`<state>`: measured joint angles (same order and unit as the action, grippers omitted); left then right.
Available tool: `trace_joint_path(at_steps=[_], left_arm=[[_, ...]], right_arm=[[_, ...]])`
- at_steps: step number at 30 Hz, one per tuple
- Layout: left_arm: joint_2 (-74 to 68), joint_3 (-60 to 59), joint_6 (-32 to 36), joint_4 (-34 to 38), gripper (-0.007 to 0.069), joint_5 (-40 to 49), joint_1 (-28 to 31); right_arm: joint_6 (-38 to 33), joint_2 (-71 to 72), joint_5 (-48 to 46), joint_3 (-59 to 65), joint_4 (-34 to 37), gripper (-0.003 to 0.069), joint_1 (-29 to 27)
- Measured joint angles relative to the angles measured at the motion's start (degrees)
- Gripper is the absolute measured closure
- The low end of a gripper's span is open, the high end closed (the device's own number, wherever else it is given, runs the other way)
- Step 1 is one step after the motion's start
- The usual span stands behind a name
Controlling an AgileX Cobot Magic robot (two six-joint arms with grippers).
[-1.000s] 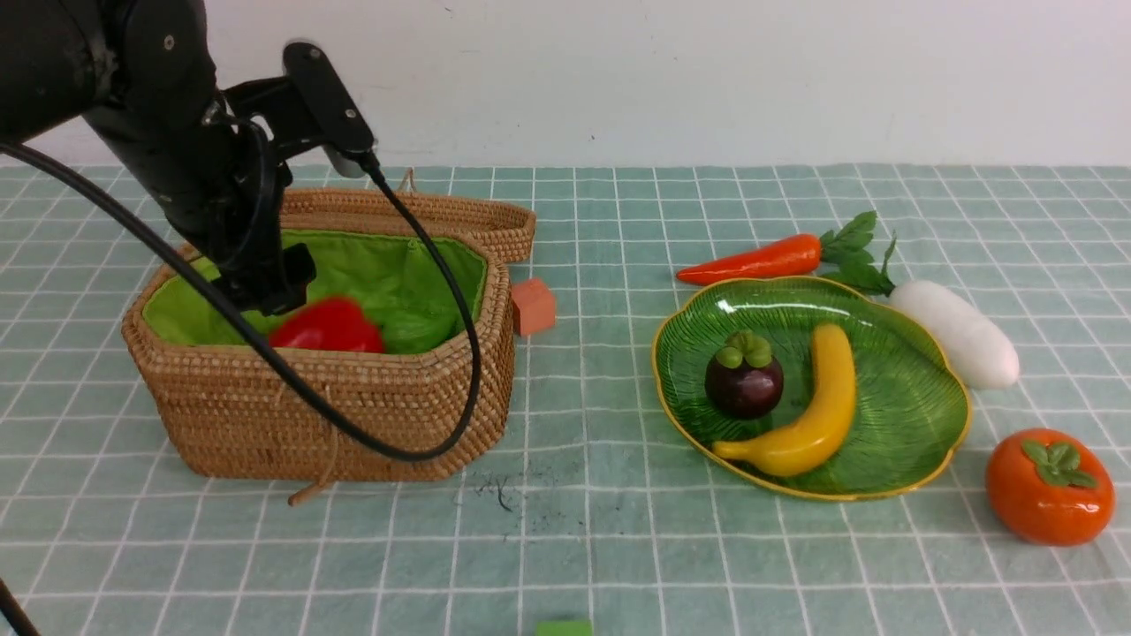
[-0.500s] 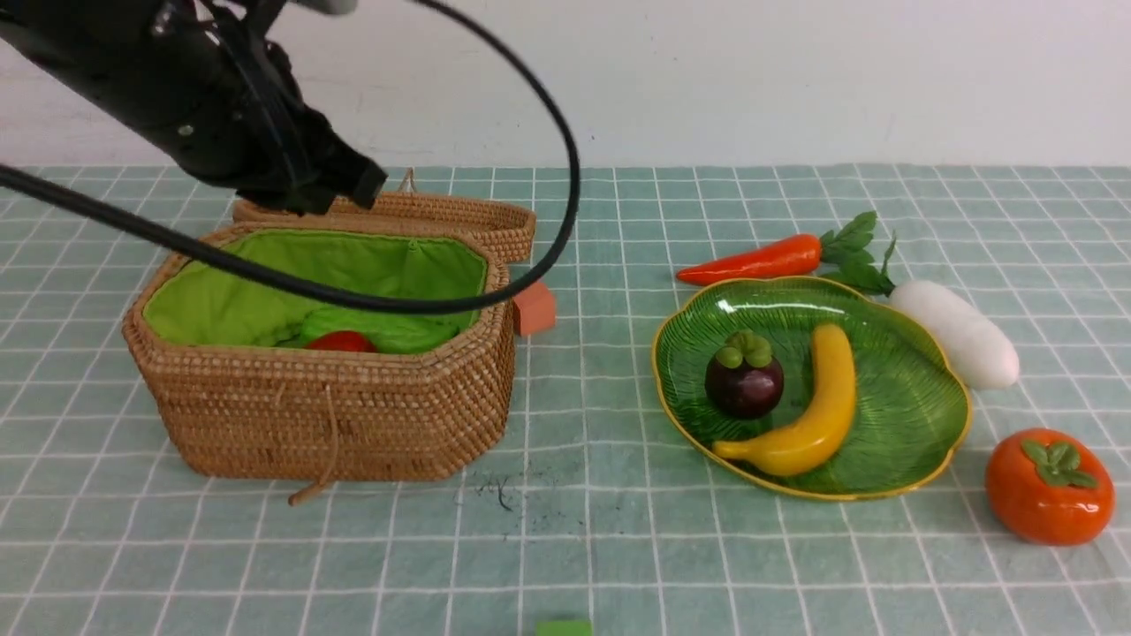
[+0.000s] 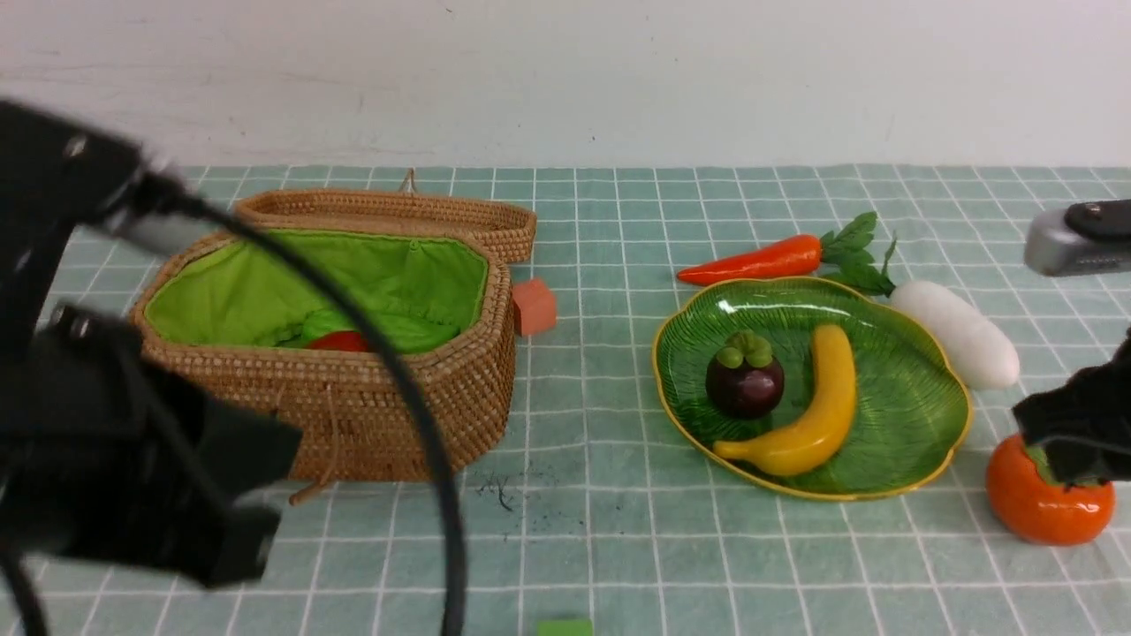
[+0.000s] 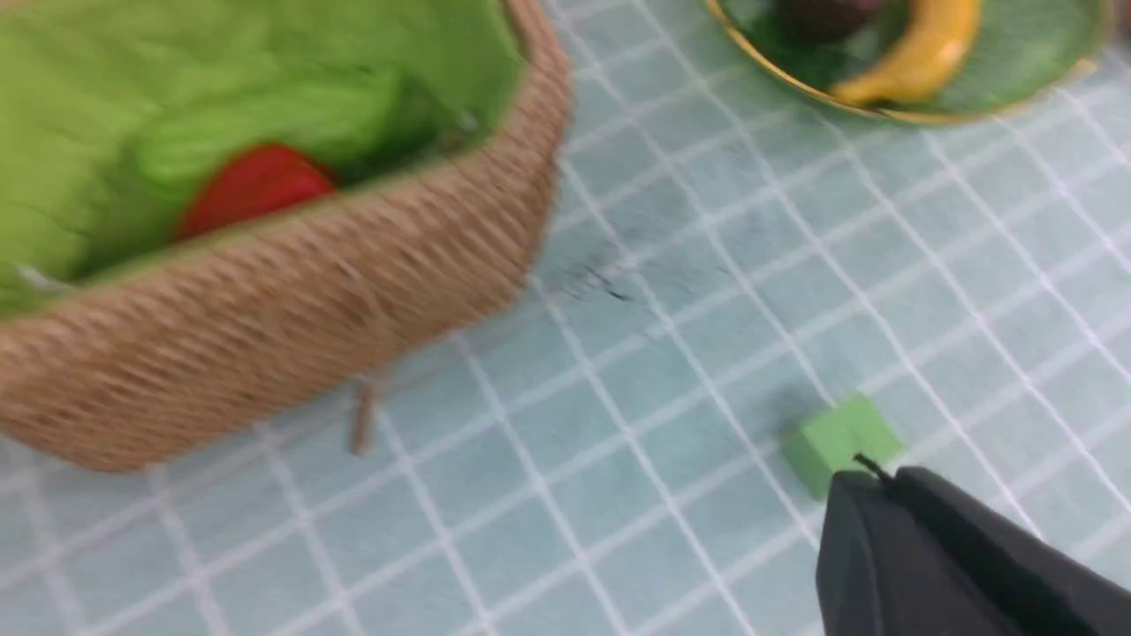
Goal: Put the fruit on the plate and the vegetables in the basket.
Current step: Grab a tomato with your right arm and place it on the plate on the right.
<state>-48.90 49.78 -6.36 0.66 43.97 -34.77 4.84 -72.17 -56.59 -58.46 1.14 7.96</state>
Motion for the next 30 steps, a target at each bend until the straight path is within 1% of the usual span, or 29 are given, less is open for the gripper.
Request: trace_joint_path(at_steps=[1,2,4,5,6,7,9,10,11,12,13,14,16,18,19,20,24,28,29,30], left_arm=[[4.5,-4.5,0.4,1.0,0.0638,-3.1,-0.6],[5.0,-5.1,0.5,1.2,0.0638,-3.5,-0.7],[11.9,-12.3,0.6,2.3,0.0638,-7.5,-1.0],[12.3,-12.3,0.6,2.3,0.0638,-7.7,-1.0],[15.5,-14.7,0.6,3.0,0.0638,-8.8,-1.0],[17.5,-16.0,0.6,3.5,0.0638,-9.4,-1.0],[18.9,-16.9,0.6,3.8,0.0638,-9.9,-1.0],[19.9,-17.4,0.6,4.0,0.0638,-10.3,-1.0],[21.5,-18.3,0.6,4.2,0.0638,-11.1,-1.0],[21.9,-18.6,0.6,4.2,0.0638,-11.4,-1.0],[22.1,-18.8,0.6,4.2,0.0638,-11.5,-1.0],[22.2,-18.8,0.6,4.2,0.0638,-11.6,-1.0],[22.2,-18.8,0.6,4.2,0.0638,-11.7,-1.0],[22.2,-18.8,0.6,4.2,0.0638,-11.9,-1.0],[22.2,-18.9,0.6,4.2,0.0638,-11.9,-1.0],[22.2,-18.9,0.6,4.2,0.0638,-11.8,-1.0],[22.2,-18.9,0.6,4.2,0.0638,-11.9,-1.0],[22.2,-18.9,0.6,4.2,0.0638,-11.9,-1.0],[22.2,-18.9,0.6,4.2,0.0638,-11.9,-1.0],[22.2,-18.9,0.6,4.2,0.0638,-11.9,-1.0]], right_arm=[[-0.2,-1.4,0.4,0.0,1.0,0.0463,-4.6],[-0.2,-1.8,0.5,0.0,1.3,0.0463,-5.9],[-0.4,-4.5,1.9,0.0,3.8,0.0454,-13.8],[-0.5,-4.7,1.9,0.0,4.0,0.0452,-14.2],[-1.6,-6.6,2.6,0.0,5.2,0.0432,-17.5],[-2.5,-7.9,3.4,0.0,6.2,0.0411,-19.2],[-3.4,-9.1,4.1,0.0,7.4,0.0389,-20.3],[-4.8,-10.6,5.3,0.0,8.8,0.0357,-21.5],[-6.5,-14.0,8.1,0.0,12.2,0.0277,-23.5],[-7.4,-15.0,9.3,0.0,14.1,0.0251,-24.1],[-8.9,-17.3,10.7,0.0,16.9,0.0188,-25.1],[-10.7,-19.1,11.6,0.0,19.4,0.0144,-25.6],[-12.2,-20.6,12.3,0.0,21.0,0.0104,-25.9],[-15.5,-23.2,13.6,0.0,23.4,0.0033,-26.1],[-16.2,-24.0,14.1,0.0,23.8,0.0020,-26.1],[-17.5,-25.7,15.2,-0.2,25.9,-0.0007,-26.1],[-20.7,-27.2,15.4,-0.7,29.6,-0.0011,-26.1],[-23.2,-27.8,15.1,-0.7,32.0,0.0019,-26.1],[-24.3,-27.9,15.0,-0.7,33.0,0.0047,-26.1],[-24.4,-27.9,15.0,-0.7,33.0,0.0047,-26.1]])
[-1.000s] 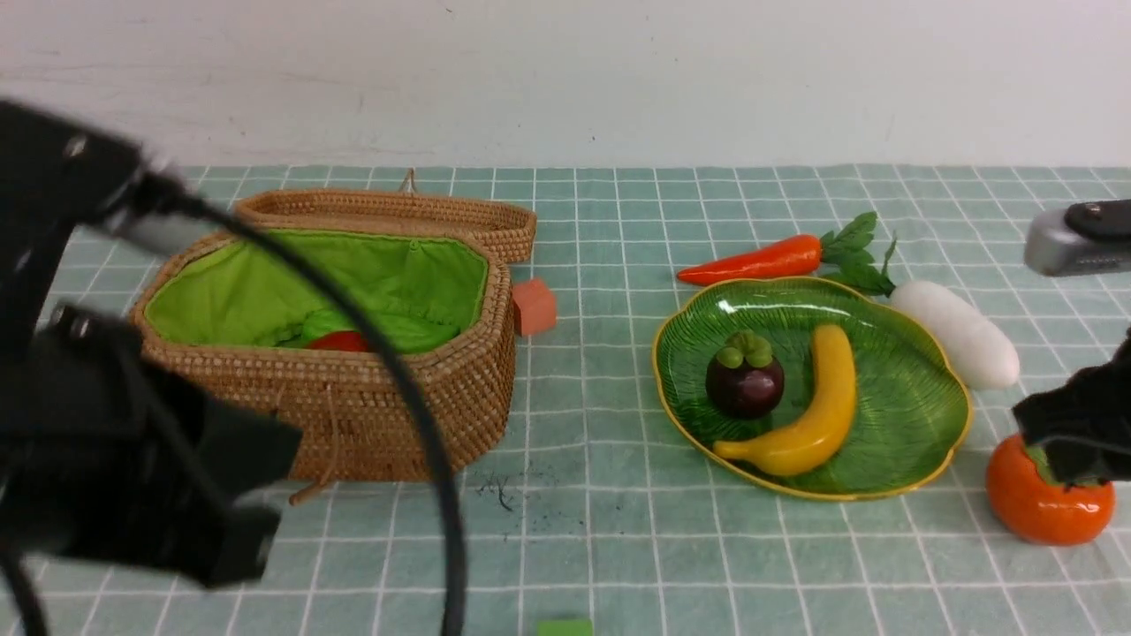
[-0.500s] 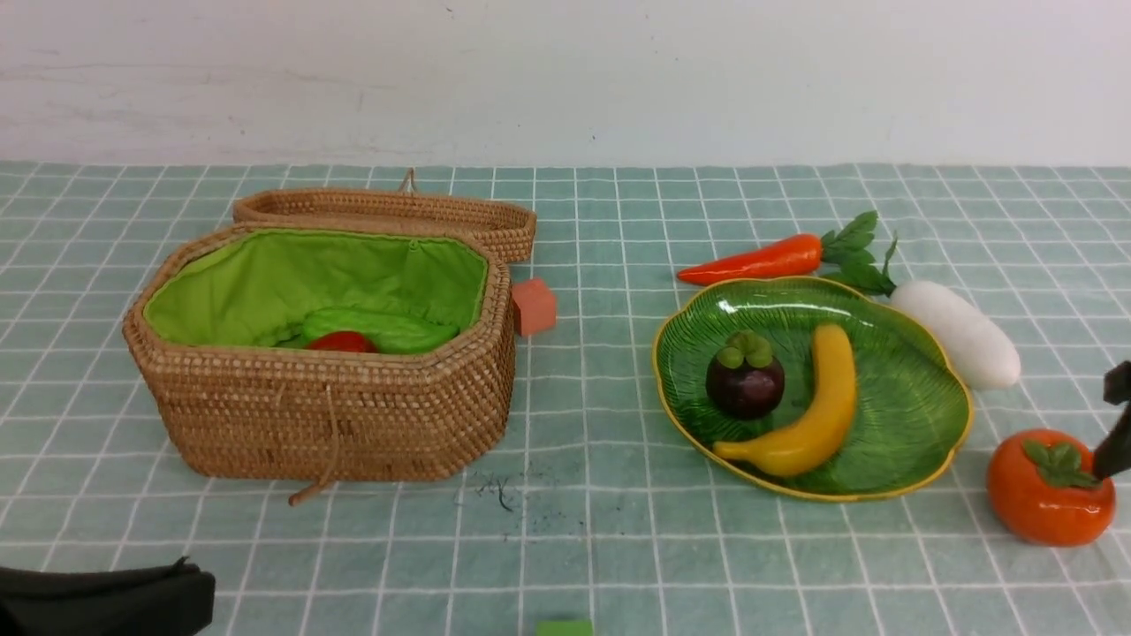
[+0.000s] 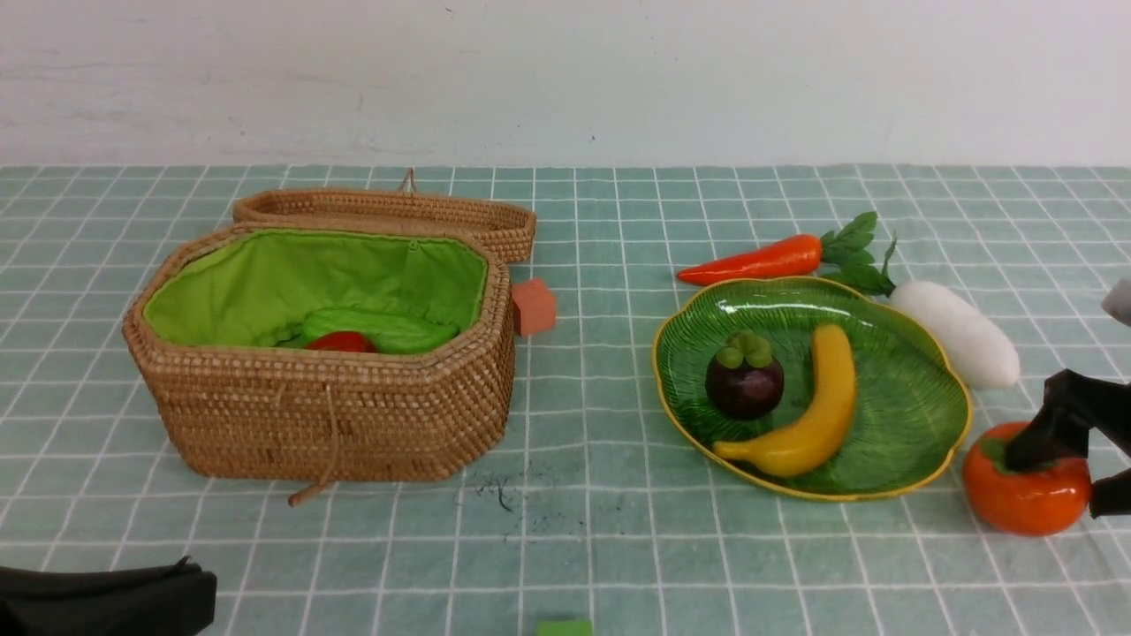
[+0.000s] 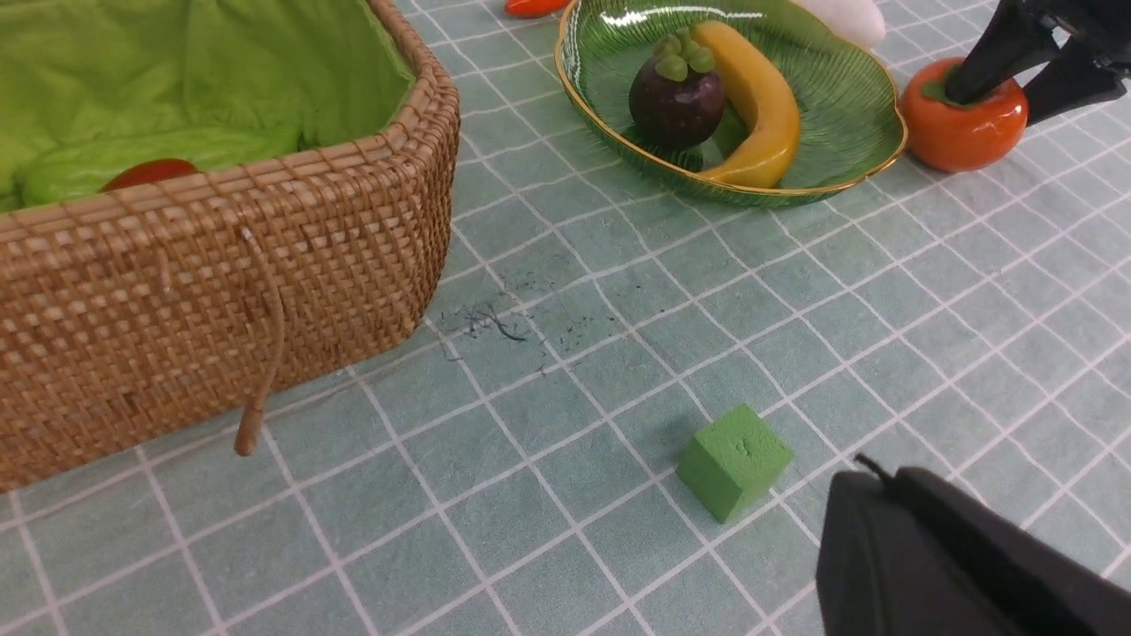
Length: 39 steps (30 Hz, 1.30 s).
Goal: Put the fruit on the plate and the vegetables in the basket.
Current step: Grab a tomato with your right arm and place it on the plate on the right.
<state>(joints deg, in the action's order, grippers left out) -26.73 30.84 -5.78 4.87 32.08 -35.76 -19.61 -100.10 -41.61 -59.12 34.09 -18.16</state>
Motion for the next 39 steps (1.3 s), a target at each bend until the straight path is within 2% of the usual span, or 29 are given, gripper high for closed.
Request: trace_joint_path(at_steps=[3,6,19,31,34,37,38,39], left_arm=[[0.0,0.0,0.0,0.0,0.0638,-0.1,0.0],[0.0,0.0,0.0,0.0,0.0638,-0.1,0.0],[0.0,0.0,0.0,0.8,0.0638,-0.2,0.0],[0.0,0.0,0.0,0.9,0.0638,-1.6,0.0],[0.0,0.0,0.0,0.9,0.0638,-1.6,0.0],[0.0,0.0,0.0,0.9,0.0638,-1.9,0.0],[0.0,0.0,0.0,0.9,0.0638,-2.0,0.0],[0.0,0.0,0.0,0.9,0.0638,-2.6,0.0]], right_arm=[[-2.5,0.0,-0.1,0.0,0.8,0.0096,0.0],[-3.8,-0.2,-0.2,0.0,2.1,0.0111,0.0],[-10.4,-0.7,0.5,0.0,4.7,0.0121,1.4],[-11.3,-1.7,1.5,-0.3,4.2,0.0150,3.4],[-10.5,-1.2,1.2,-0.4,2.8,0.0150,3.5],[-3.2,1.9,-1.9,-0.8,-4.6,0.0151,3.8],[-2.7,2.2,-2.4,-0.9,-5.0,0.0151,3.8],[1.2,5.1,-3.7,-2.0,-7.3,0.0152,4.0]])
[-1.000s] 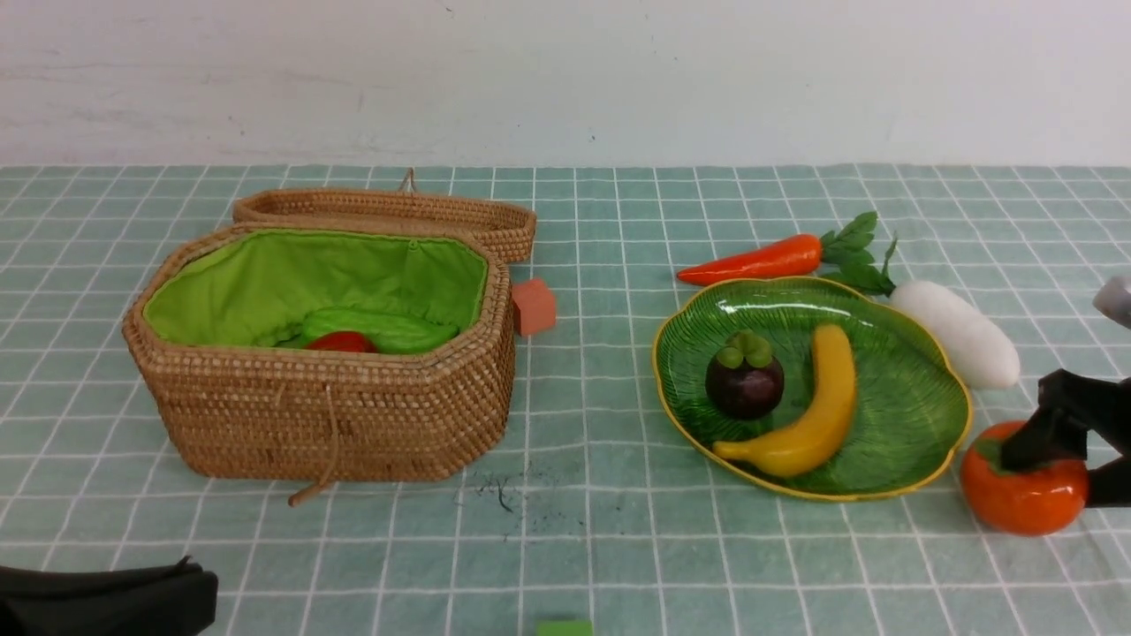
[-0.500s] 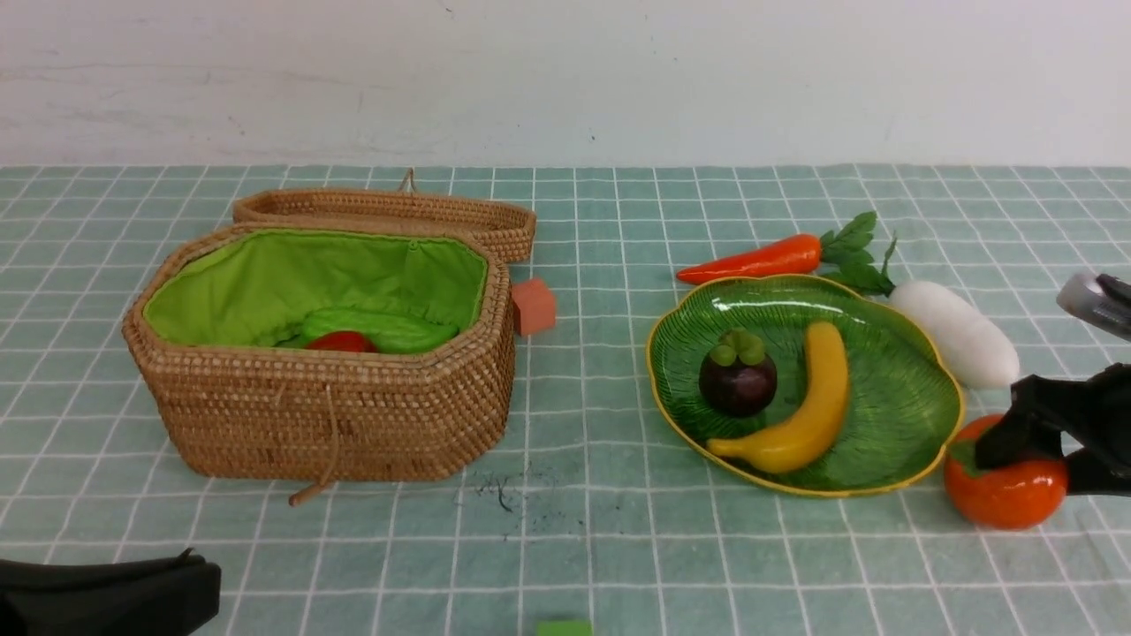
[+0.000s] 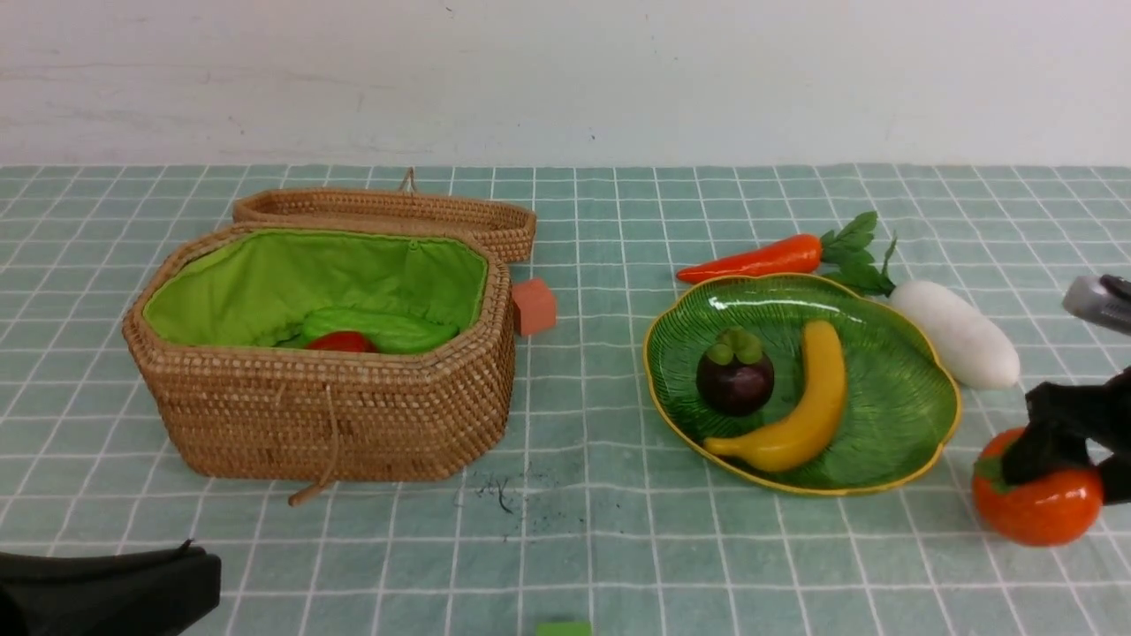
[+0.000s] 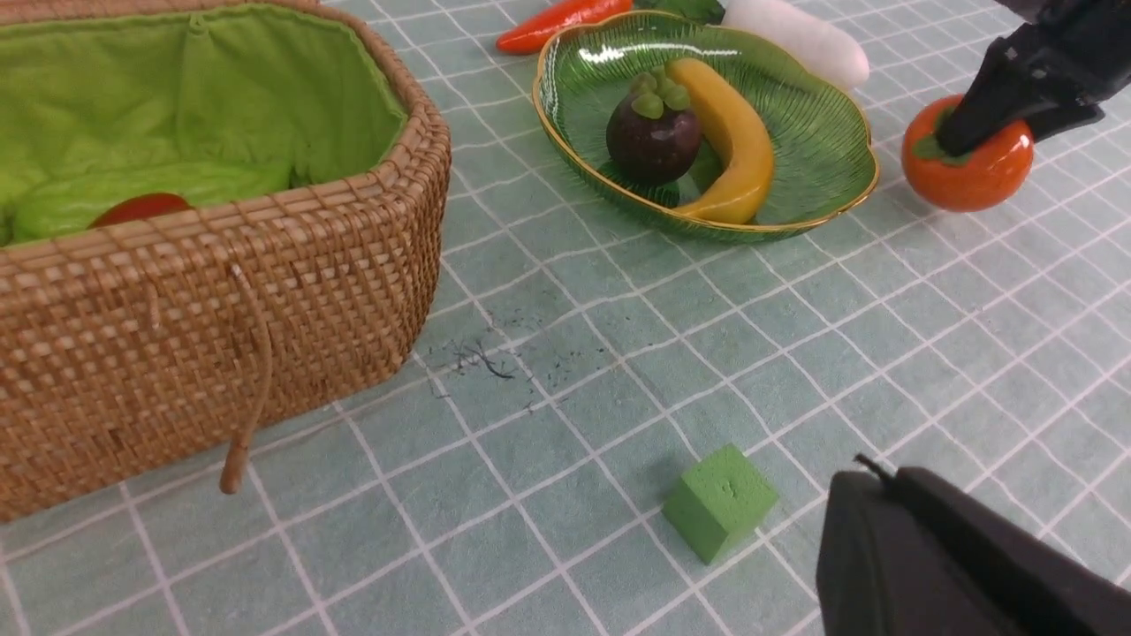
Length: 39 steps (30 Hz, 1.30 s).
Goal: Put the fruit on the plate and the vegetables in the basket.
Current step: Grab a tomato with your right arm and place it on the plate on the right, then take a daikon with your right arm and place it on the basket on the left.
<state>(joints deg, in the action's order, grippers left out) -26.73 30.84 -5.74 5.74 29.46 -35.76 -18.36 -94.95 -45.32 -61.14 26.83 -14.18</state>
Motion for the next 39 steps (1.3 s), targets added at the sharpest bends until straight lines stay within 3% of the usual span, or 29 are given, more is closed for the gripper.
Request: trace_joint_path(at_steps=[6,10,17,21,24,30,34,39], left_arm=[[0.0,0.0,0.0,0.0,0.0638,-3.2,0.0],[0.0,0.0,0.0,0.0,0.0638,-6.5,0.0],[0.0,0.0,0.0,0.2,0.0638,-7.5,0.0],[0.0,0.0,0.0,1.1,0.0638,-7.6,0.0],[0.0,0.0,0.0,2.4,0.0638,-7.8,0.0],[0.0,0.0,0.0,3.0,0.0638,-8.8,0.0],[0.0,0.0,0.0,3.0,0.0637,-9.1,0.0],[0.0,0.0,0.0,3.1,0.0638,-9.3,0.0]], right_arm=[[-0.4,5.2,3.6,-3.7,2.5,0.0152,6.2],[-2.3,-1.0,14.6,-4.1,2.6,0.0152,13.7],[-2.3,-8.2,16.9,-5.0,1.0,0.0148,14.6],[-2.3,-7.6,13.1,-7.8,0.0,0.0025,14.6],[-2.3,-4.7,9.3,-10.8,-3.1,-0.0017,14.6],[0.0,-1.6,6.6,-14.8,-9.7,0.0060,14.5],[0.1,-4.3,5.4,-18.8,-17.1,0.0198,11.5],[-6.6,-14.5,-1.4,-30.2,-14.4,0.0206,7.8]])
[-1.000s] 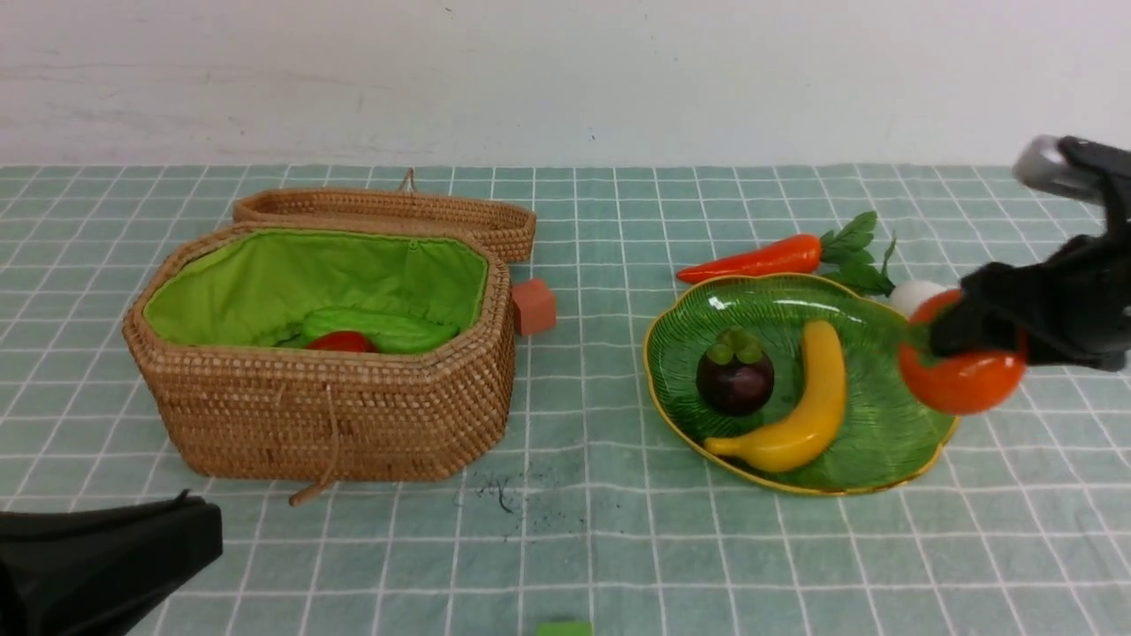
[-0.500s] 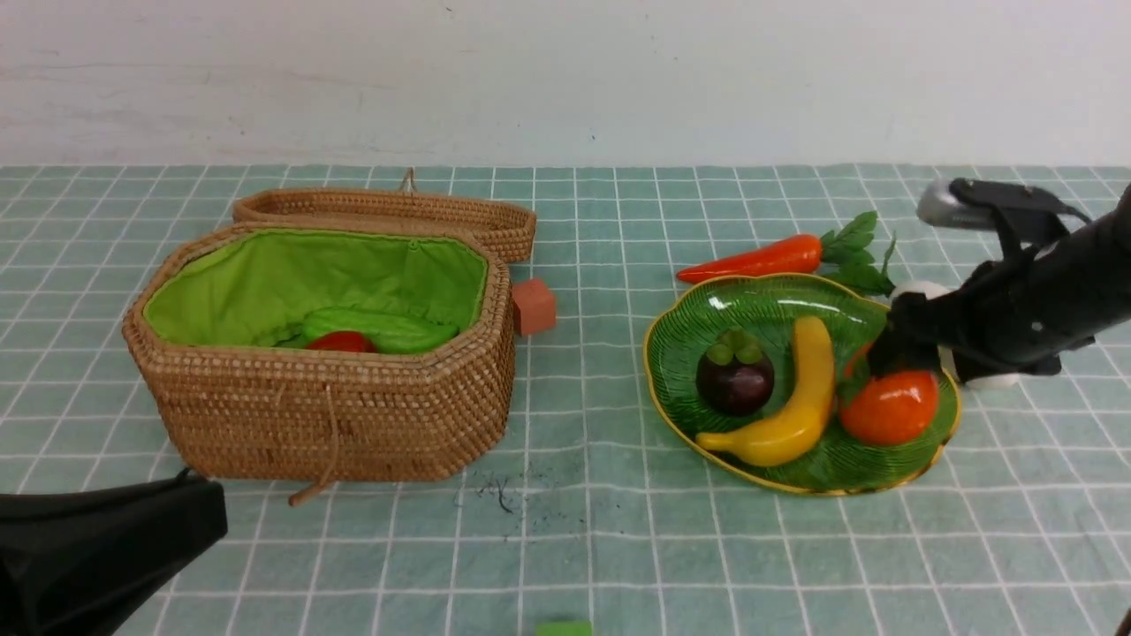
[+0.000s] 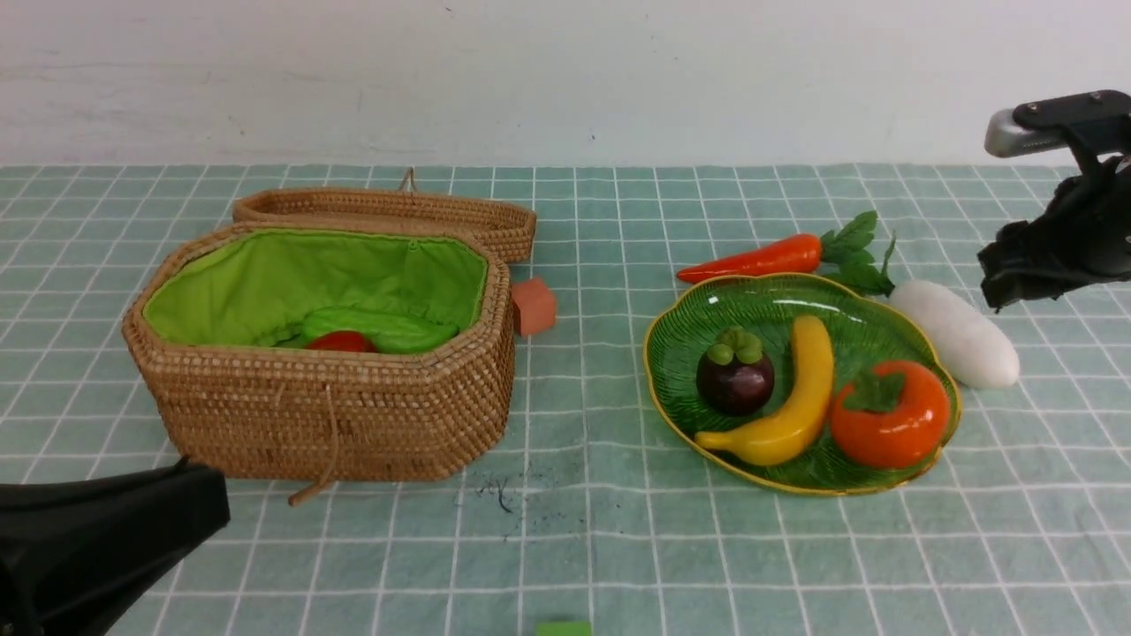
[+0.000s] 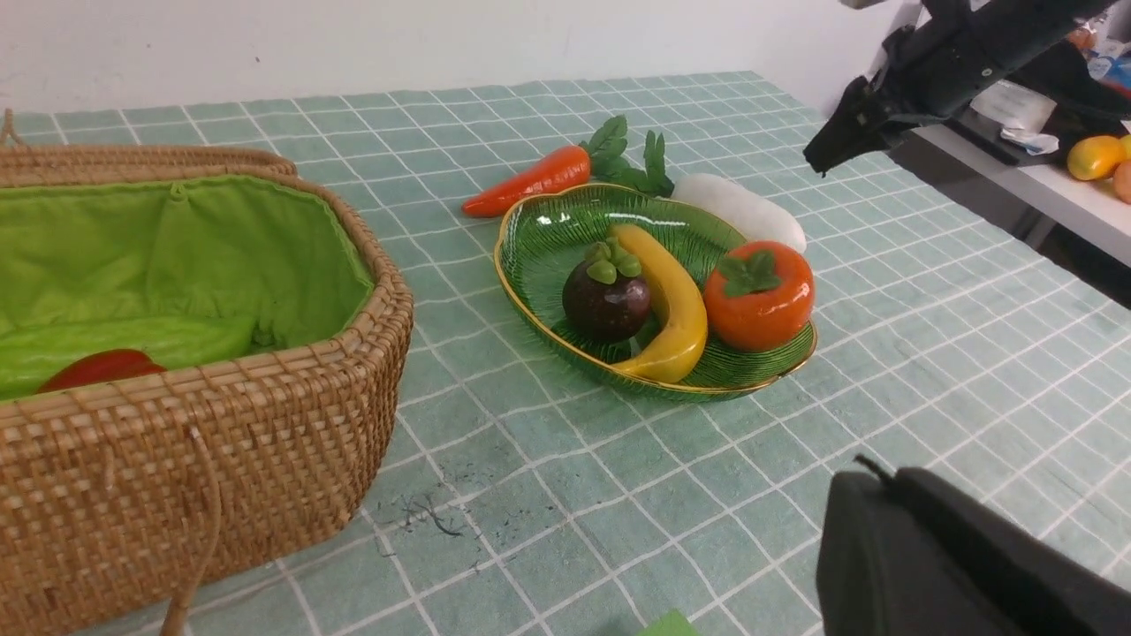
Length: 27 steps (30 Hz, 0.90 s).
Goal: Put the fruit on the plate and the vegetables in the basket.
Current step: Take a daikon with your right arm and place it on the basket on the left.
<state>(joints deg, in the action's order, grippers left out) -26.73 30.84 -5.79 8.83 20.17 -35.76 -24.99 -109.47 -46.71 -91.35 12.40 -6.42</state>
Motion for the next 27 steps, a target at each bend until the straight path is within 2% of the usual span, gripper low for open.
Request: trace_joint_path(at_steps=[3,6,9,15,20,27], left_arm=[[0.0,0.0,0.0,0.1,0.0637,0.0,0.0],[0.0,0.0,0.0,0.1,0.0636,0.0,0.0],[0.0,0.0,0.0,0.1,0.0634,0.0,0.0],[0.0,0.0,0.0,0.1,0.0631,0.0,0.0],[0.0,0.0,0.0,0.1,0.0631,0.0,0.0],[0.0,0.0,0.0,-0.7,0.0631,0.0,0.0]], right_arm=[[-2.9,-6.5,-4.3,-7.2,4.9,0.0155,-1.2],[-4.1,-12.8,-5.0,-13.2,9.4,0.0083,-2.1],[-4.3,-17.4,-5.0,-17.7,11.2,0.0046,-2.4],[-3.1,-21.4,-3.7,-20.3,11.2,0.0059,-2.6],[-0.5,-22.6,-2.4,-20.4,7.8,0.0079,-2.6],[-0.1,-24.4,-5.2,-20.8,5.6,0.0095,-2.7]])
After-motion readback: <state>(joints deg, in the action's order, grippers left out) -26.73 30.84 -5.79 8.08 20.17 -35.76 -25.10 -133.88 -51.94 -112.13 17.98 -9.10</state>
